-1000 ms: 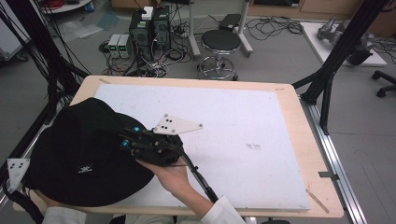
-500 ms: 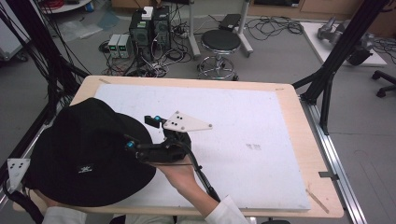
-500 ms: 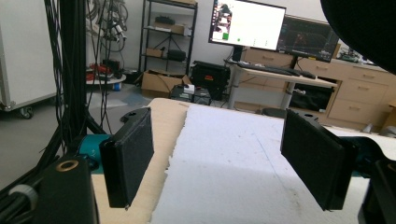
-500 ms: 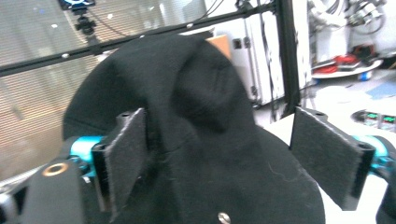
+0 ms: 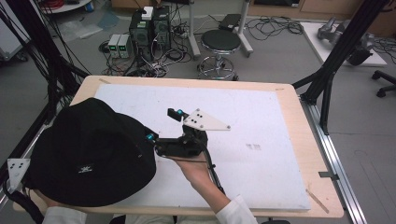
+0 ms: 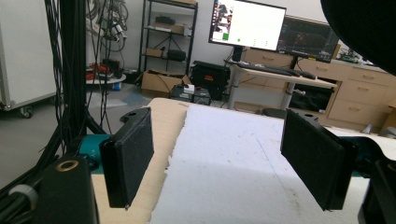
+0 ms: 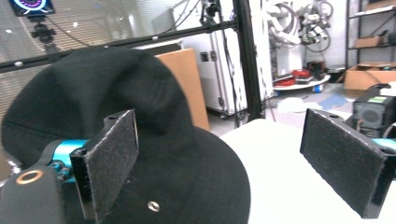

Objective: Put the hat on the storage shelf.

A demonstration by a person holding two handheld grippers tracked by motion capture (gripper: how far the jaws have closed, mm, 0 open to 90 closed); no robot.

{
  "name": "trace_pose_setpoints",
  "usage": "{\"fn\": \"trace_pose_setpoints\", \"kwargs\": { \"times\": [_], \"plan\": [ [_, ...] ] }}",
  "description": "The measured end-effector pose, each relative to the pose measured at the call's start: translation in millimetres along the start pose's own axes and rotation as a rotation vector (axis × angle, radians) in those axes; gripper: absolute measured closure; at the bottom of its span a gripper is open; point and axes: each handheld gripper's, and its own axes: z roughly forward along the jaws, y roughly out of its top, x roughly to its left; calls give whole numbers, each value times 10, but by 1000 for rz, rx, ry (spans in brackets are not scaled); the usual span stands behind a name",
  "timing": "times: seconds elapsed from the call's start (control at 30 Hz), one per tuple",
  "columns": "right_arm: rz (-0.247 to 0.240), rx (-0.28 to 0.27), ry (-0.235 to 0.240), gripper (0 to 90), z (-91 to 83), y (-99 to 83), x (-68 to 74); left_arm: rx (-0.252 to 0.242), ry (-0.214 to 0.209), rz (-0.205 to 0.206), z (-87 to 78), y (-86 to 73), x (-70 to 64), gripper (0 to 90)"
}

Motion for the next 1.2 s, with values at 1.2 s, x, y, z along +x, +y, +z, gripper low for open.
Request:
{"fn": "trace_pose_setpoints", "kwargs": {
  "times": [1.2],
  "plan": [
    [30, -27, -280, 108, -903, -43, -797, 1, 1, 4, 1, -1, -17, 257]
  ]
}}
